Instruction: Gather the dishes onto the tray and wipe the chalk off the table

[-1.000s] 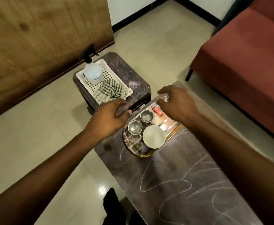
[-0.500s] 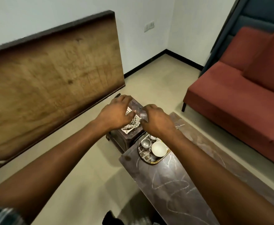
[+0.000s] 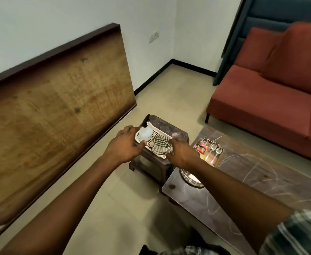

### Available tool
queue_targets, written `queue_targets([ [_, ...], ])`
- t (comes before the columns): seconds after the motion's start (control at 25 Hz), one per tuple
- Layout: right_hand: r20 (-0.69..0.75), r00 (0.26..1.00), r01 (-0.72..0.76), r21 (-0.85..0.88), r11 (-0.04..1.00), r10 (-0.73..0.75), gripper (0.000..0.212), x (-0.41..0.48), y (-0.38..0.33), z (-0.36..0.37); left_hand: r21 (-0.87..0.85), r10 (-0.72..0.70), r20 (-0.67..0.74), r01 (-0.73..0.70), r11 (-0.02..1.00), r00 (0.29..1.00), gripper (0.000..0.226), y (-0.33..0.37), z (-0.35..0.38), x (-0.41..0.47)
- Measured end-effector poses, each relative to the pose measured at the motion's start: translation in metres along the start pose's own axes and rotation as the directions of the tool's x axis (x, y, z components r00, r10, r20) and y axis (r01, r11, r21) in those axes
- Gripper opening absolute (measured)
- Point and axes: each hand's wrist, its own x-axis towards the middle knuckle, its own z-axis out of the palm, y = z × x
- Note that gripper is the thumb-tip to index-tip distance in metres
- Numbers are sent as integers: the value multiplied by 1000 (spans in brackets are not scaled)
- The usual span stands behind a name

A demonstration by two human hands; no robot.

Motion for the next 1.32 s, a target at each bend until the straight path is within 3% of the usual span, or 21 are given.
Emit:
queue_targets([
  [0.32,29,984,-177,95,980,175,56,78,6,58,-35,77,201,-72,997,976,68,-53,27,118],
  [0.48,49,967,-253,166,953,248,53,127,28,78,-98,43,249,-19,995,967,69,-70,47,189],
  [0.72,209,918,-384,246,890,338,47,206,48,115,-173,-58,378,132,976,924,103,-105,89,297],
  [0.88,273,888,-432,225,874,369,50,248,53,145,-231,4,461,116,966,887,98,-139,124,344],
  [0.96,311,869,-448,163,879,385,55,269,57,162,-254,59,574,109,961,817,106,-162,140,365],
  [1.08,373,829,-470,60,881,417,55,292,63,185,-291,233,674,-37,956,701,123,-195,165,382],
  [1.2,416,789,-502,12,865,452,56,297,63,198,-329,298,630,-102,939,717,123,-211,185,387],
  [1.32,229,827,-540,76,838,513,37,289,54,200,-377,364,530,-172,910,766,110,-207,205,392],
])
